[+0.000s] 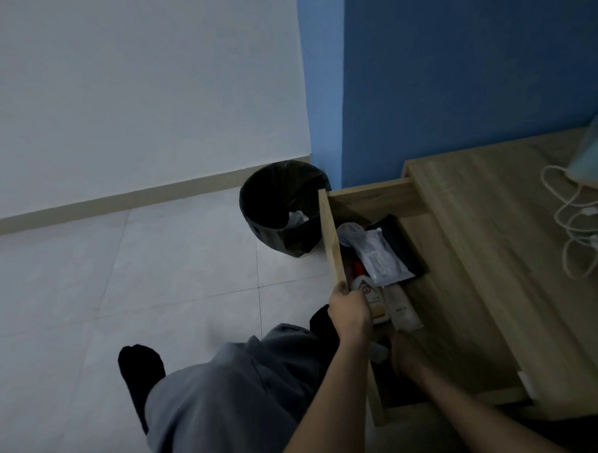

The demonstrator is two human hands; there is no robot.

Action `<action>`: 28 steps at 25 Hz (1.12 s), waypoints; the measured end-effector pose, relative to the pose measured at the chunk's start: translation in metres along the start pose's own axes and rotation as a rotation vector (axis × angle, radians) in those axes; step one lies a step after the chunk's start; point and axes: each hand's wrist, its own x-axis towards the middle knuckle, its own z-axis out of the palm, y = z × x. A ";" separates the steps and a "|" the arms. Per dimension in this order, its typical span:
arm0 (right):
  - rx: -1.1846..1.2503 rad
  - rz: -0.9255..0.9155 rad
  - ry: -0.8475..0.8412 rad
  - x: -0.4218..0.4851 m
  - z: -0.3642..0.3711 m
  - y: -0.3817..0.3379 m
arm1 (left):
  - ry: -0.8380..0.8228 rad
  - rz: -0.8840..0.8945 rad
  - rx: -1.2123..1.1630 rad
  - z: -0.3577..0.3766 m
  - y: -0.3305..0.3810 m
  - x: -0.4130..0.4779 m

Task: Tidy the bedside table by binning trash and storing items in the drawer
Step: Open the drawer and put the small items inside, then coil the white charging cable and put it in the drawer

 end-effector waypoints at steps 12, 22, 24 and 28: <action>0.369 -0.434 0.875 -0.049 -0.188 0.013 | -0.499 0.609 0.556 0.093 0.026 -0.037; -0.135 -0.093 0.728 0.012 -0.269 0.075 | -0.790 0.646 0.948 0.159 0.034 -0.055; -0.035 -0.220 0.714 -0.010 -0.269 0.071 | -0.775 0.653 0.824 0.155 0.044 -0.057; 0.169 -0.439 0.599 -0.088 -0.300 0.049 | -0.643 0.830 0.604 0.146 0.079 -0.085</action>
